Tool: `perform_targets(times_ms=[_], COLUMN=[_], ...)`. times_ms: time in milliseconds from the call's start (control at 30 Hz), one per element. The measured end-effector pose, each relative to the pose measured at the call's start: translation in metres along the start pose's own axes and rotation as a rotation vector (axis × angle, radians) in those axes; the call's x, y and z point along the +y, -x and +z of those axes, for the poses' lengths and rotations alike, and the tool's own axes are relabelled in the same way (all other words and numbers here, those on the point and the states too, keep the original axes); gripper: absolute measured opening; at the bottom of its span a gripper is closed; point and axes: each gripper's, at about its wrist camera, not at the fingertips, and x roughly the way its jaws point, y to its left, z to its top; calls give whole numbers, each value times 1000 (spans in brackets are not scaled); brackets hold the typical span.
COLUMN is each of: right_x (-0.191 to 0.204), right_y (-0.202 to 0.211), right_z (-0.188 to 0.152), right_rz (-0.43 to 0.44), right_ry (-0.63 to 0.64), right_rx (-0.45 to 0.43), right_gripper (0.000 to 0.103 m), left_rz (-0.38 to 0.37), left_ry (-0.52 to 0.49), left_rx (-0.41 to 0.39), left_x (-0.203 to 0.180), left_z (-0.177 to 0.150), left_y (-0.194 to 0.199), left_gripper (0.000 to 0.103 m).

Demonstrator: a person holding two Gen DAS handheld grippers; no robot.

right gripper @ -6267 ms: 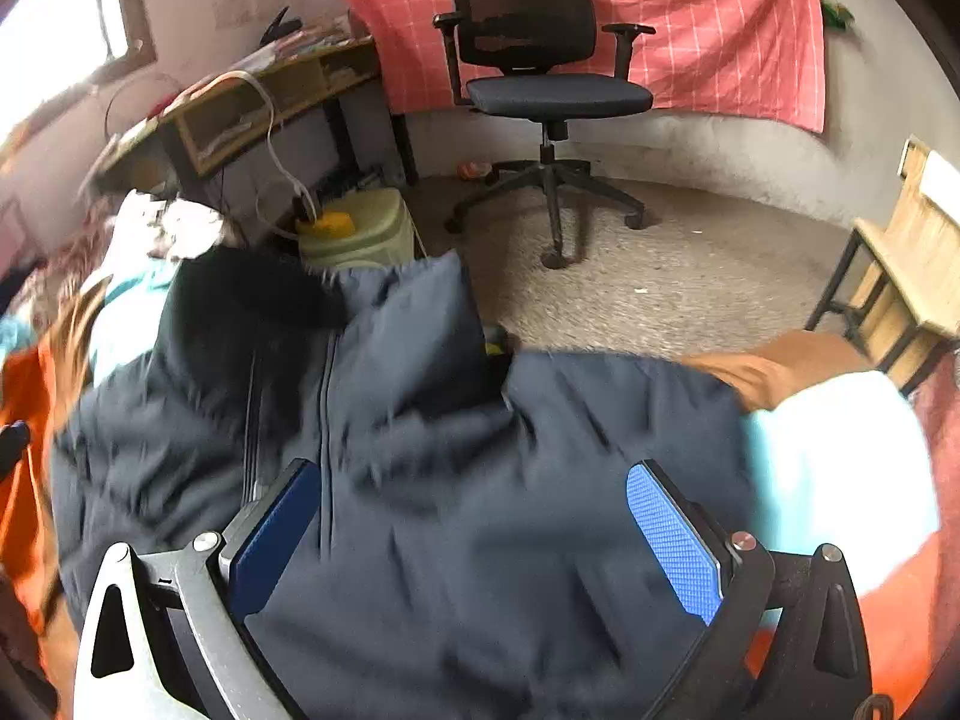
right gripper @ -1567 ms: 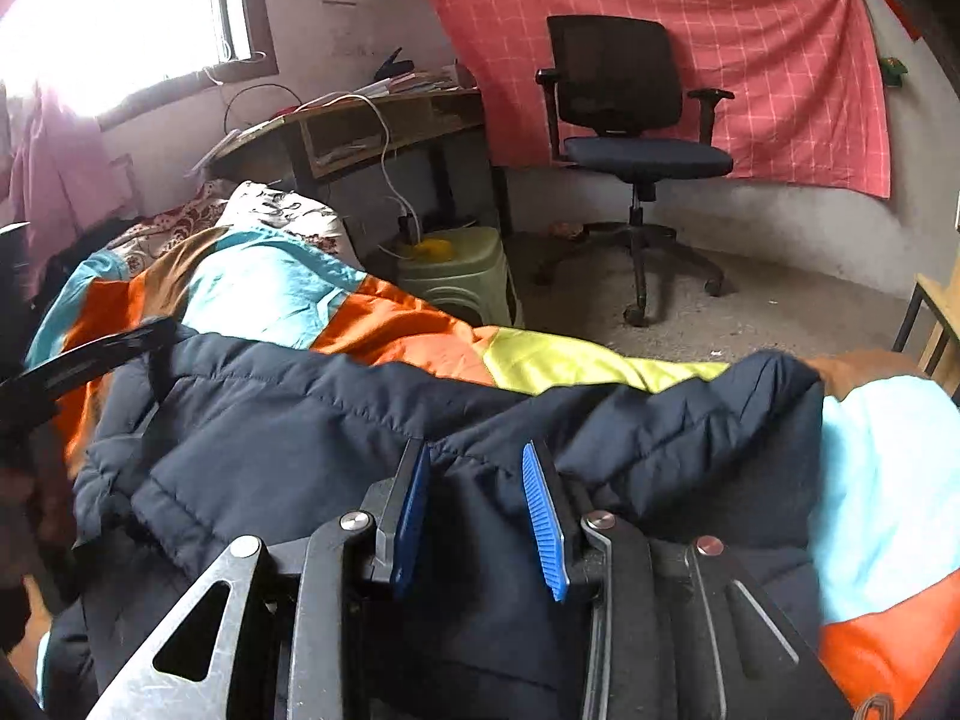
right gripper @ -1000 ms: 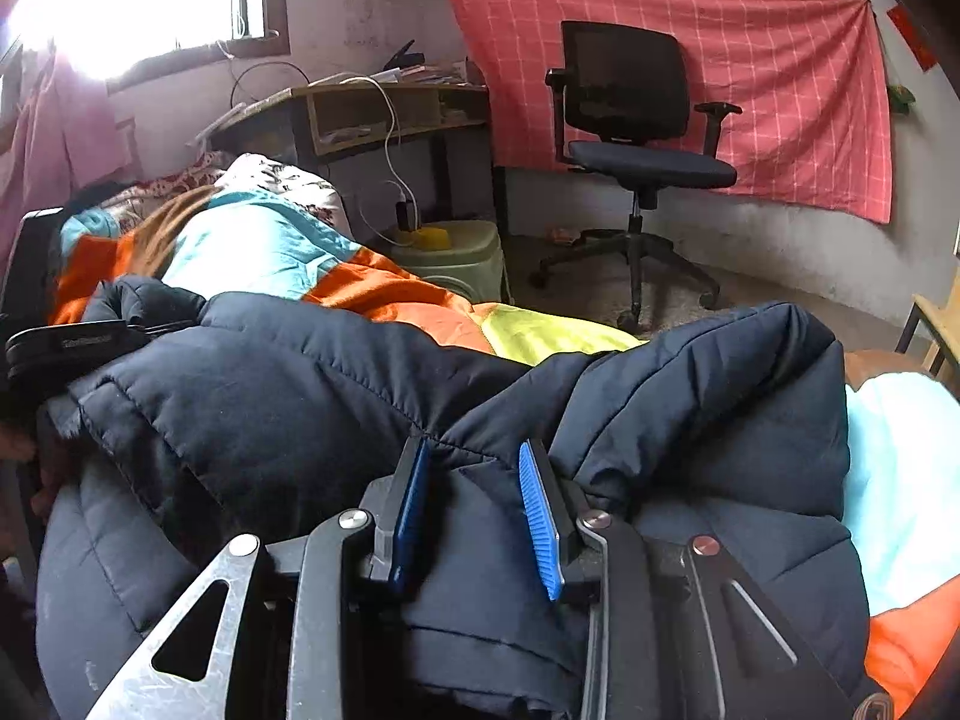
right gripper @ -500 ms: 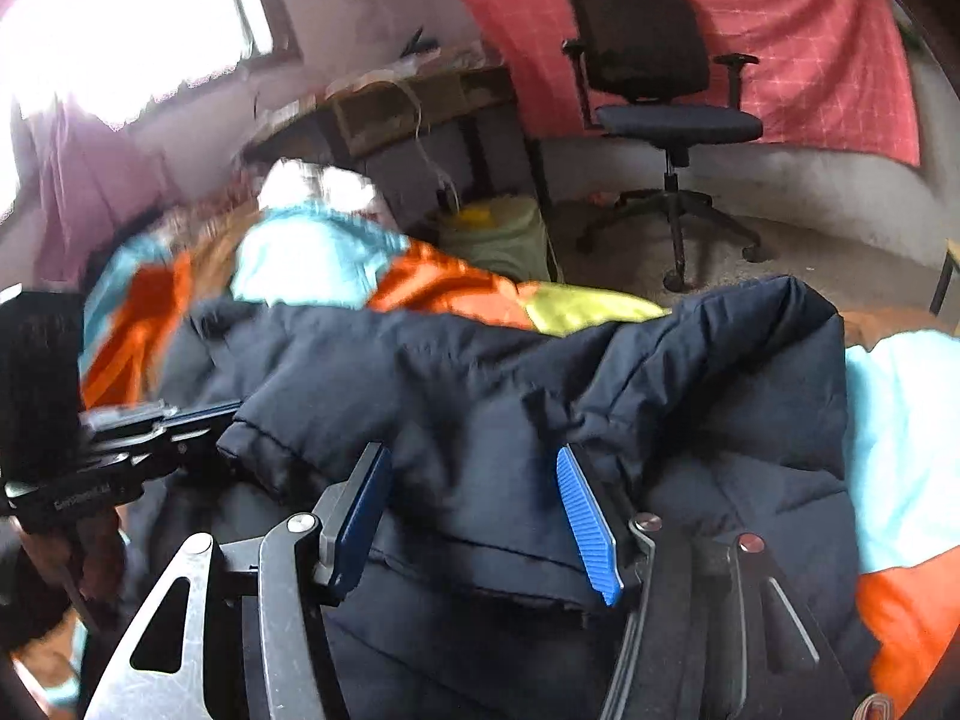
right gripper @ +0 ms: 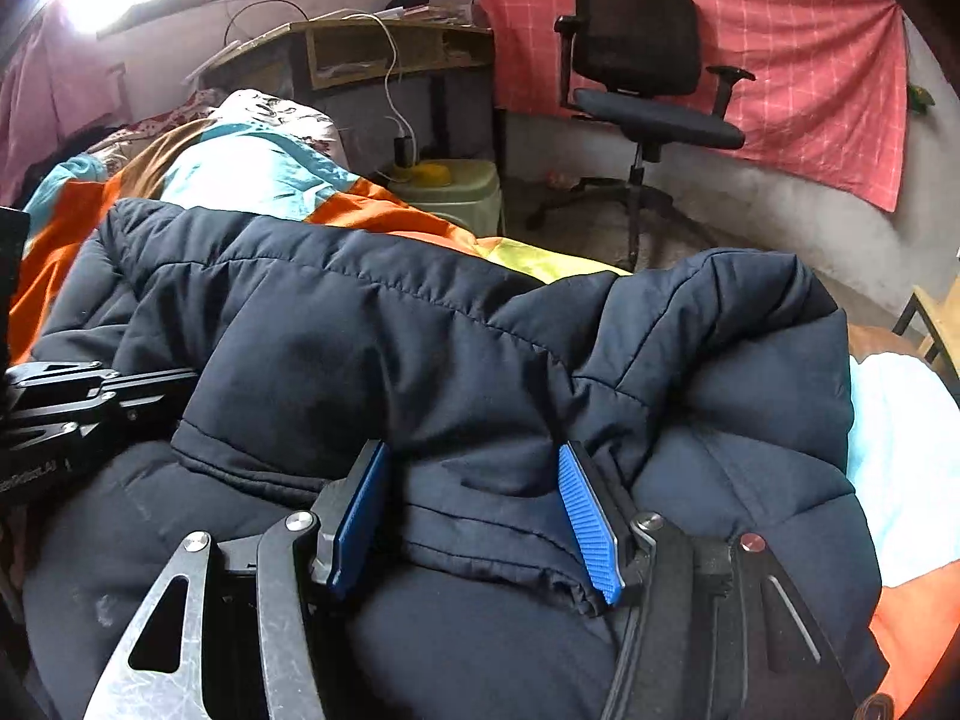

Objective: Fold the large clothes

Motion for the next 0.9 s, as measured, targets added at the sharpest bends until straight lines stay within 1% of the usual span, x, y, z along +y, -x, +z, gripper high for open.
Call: perform_targets(times_ms=[100, 233, 367, 433, 500, 567, 633, 667, 767, 800, 833, 867, 900], right_x=[2, 9, 9, 10, 9, 10, 9, 7, -1, -1, -2, -4, -7], right_y=[-4, -11, -11, -9, -5, 0, 4, 6, 11, 13, 17, 21, 23], right_z=[0, 0, 0, -1, -2, -3, -4, -4, -1, -1, -1, -3, -4], right_rz=[-18, -70, -76, -82, -80, -88, -97, -92, -58, -66, -84, -89, -77], right_ry=[4, 27, 31, 33, 28, 27, 20, 7, -20, -24, -33, -50, -67], right_rx=[-12, -32, -35, -45, -61, -75, -82, -84, -79, -84, -93, -101, -102], right_gripper=[55, 55, 55, 55, 55, 56, 61, 64, 68, 71, 79, 85, 86], left_rz=[-18, -43, -45, -88, -107, -92, -68, -57, -10, 8, 23, 40, 49], left_ry=[16, 40, 32, 54, 69, 59, 55, 57, 55, 48, 40, 29, 20], left_rx=[-8, -12, -29, -47, -38, -17, 2, 14, 45, 55, 59, 64, 69], left_x=[4, 11, 9, 14, 17, 16, 13, 12, 6, 3, 0, -4, -9], left_z=[-1, 0, -1, -4, -4, -2, 1, 2, 4, 5, 5, 5, 5], left_y=[-1, 0, 6, 12, 19, 26, 32, 35, 46, 49, 50, 52, 55], left_gripper=[4, 4, 4, 4, 4, 4, 4, 4, 4, 4, 7, 14, 20])
